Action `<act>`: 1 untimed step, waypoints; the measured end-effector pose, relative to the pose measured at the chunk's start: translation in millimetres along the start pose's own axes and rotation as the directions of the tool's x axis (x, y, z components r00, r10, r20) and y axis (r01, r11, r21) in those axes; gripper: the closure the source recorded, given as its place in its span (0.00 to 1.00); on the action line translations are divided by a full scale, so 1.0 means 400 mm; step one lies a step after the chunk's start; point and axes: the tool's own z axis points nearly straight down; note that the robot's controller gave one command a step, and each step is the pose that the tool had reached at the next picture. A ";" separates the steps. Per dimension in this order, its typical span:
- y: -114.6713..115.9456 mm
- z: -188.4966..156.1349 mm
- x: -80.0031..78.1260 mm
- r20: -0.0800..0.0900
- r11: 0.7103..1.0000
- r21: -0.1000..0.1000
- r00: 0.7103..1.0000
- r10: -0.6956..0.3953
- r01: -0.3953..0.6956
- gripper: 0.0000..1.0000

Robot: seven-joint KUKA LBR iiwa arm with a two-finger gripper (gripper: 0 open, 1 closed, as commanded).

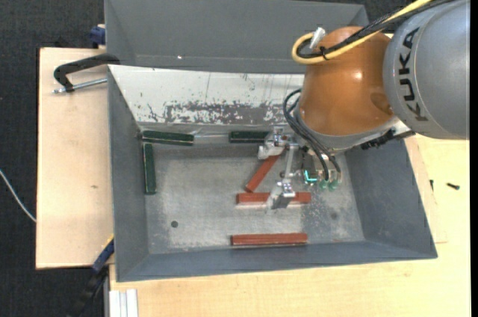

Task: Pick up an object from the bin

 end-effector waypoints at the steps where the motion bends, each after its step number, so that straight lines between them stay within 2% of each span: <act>1: -0.001 -0.010 -0.003 0.007 1.000 0.000 1.000 0.001 -0.001 0.00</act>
Offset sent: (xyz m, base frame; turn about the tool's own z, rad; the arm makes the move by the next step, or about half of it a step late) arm 0.0464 -0.0156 -0.1234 -0.1319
